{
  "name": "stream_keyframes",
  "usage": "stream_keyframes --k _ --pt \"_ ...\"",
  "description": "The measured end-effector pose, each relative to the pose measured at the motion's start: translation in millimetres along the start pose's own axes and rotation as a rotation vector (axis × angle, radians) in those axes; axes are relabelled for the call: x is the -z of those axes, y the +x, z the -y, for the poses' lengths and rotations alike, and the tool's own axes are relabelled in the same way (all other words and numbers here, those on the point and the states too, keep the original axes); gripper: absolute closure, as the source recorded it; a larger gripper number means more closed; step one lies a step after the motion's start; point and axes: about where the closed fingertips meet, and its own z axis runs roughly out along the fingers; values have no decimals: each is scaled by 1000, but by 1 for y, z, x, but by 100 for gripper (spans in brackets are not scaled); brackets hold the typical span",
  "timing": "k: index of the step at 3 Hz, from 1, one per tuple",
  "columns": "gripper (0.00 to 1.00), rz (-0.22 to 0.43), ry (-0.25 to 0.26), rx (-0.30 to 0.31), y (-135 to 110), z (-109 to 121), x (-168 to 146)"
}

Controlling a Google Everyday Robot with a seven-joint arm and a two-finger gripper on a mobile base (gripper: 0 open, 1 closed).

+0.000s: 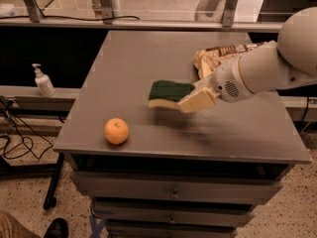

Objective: Move sponge near orange

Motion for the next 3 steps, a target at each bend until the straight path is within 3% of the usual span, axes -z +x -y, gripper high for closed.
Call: stream_keyframes --k 2,3 --pt "100 -41 -47 1 34 -31 6" --pt "100 -28 -90 1 39 -51 -4"
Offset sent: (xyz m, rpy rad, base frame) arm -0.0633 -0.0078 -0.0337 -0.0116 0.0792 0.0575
